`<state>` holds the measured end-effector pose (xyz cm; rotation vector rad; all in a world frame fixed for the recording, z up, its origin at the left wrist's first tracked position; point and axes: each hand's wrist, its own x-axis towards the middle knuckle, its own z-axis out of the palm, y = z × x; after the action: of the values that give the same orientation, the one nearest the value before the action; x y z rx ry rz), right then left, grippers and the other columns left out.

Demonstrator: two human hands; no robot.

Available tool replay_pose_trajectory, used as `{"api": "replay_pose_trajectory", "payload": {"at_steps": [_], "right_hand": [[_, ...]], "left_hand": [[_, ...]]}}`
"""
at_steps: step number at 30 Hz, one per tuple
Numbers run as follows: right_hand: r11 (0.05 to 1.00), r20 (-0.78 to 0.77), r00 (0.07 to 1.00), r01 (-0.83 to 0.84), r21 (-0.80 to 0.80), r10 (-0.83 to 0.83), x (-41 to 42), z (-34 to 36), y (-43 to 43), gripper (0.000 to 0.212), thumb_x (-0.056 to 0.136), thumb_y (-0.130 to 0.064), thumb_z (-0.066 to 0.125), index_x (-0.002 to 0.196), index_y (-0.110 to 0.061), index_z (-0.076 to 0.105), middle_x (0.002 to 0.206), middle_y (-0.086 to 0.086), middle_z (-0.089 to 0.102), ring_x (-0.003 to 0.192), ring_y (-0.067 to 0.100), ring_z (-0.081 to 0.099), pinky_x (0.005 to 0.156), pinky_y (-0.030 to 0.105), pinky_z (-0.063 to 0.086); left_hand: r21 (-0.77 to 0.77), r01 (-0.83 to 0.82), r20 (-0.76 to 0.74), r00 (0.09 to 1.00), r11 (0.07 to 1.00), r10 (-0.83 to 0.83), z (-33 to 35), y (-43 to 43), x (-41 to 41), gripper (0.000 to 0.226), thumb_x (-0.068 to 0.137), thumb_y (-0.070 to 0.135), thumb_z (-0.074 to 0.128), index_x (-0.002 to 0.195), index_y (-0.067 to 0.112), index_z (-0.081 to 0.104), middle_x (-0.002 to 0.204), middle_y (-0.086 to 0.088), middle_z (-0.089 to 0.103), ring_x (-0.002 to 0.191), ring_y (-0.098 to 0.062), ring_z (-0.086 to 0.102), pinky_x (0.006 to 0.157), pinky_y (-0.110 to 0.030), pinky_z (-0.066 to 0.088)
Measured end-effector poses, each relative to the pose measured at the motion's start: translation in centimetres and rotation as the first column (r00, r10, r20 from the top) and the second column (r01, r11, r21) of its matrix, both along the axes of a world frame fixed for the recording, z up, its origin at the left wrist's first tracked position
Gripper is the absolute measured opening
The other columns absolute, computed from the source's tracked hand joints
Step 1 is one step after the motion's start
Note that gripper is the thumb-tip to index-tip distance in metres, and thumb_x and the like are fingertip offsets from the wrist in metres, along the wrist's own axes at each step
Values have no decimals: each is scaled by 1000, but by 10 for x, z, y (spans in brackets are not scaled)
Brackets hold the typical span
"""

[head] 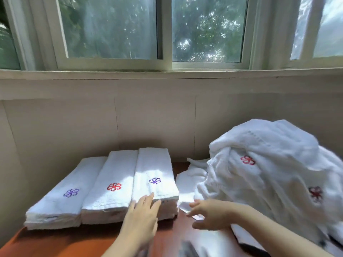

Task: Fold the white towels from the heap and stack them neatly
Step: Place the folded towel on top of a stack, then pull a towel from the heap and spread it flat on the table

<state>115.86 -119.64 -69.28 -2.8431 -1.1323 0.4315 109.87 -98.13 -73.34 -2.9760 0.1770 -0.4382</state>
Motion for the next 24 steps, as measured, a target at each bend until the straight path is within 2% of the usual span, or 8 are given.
{"api": "replay_pose_trajectory", "payload": {"at_steps": [3,5,7,10,13,17,22,24], "right_hand": [[946,85,969,207,248,-234,-3,37,-58,32,96,-29,49,124,-20,61,127,0,60,118,16,53,102,27,38],[831,206,867,328,449,-454,3,59,-103,26,95,-23,51,116,-19,66,116,0,66,109,16,58,96,29,43],[702,325,684,386,599,-653,13,74,-145,30,92,-16,53,120,-16,62,119,3,62,115,23,54,93,28,41],[644,412,502,501,578,-760,28,86,-195,48,89,-22,56,135,-15,47,128,8,52,119,28,47,96,34,39],[691,457,526,618,374,-717,37,79,-222,32,88,-30,55,117,-17,60,118,2,56,109,22,52,88,36,46],[610,385,485,495,619,-785,37,53,-226,15,90,-17,52,87,-8,64,95,3,62,92,25,57,76,38,46],[689,328,728,266,674,-602,-1,46,-206,10,88,-2,49,84,-11,52,84,3,66,81,24,61,73,39,47],[743,322,818,180,645,-477,-26,49,-190,9,91,-12,48,91,-20,50,83,-7,63,79,17,59,70,35,47]], "left_hand": [[-131,94,-59,993,987,-103,19,-40,16,44,89,35,54,132,24,50,149,-3,35,132,-17,40,103,-33,38],[-201,167,-73,980,965,-185,33,-76,34,43,95,31,41,138,25,40,152,1,25,134,-19,34,105,-34,36],[-262,234,-66,963,936,-260,46,-117,52,43,95,30,42,137,24,41,146,1,30,131,-21,37,100,-35,40],[-334,334,2,935,881,-354,71,-181,79,46,93,27,45,138,21,41,140,1,35,127,-23,41,97,-39,42],[-398,376,54,920,837,-387,93,-236,102,54,92,25,45,144,25,31,144,3,34,128,-22,40,100,-39,40],[-548,348,24,915,760,-402,88,-278,110,69,91,19,46,150,28,13,143,-8,36,125,-30,41,96,-42,43],[-586,393,32,885,709,-464,69,-271,88,92,87,14,45,133,67,-14,120,2,51,94,-21,57,63,-30,44],[-632,340,1,899,697,-438,74,-261,78,70,88,17,40,136,60,14,110,3,58,91,-18,58,68,-32,48]]}}
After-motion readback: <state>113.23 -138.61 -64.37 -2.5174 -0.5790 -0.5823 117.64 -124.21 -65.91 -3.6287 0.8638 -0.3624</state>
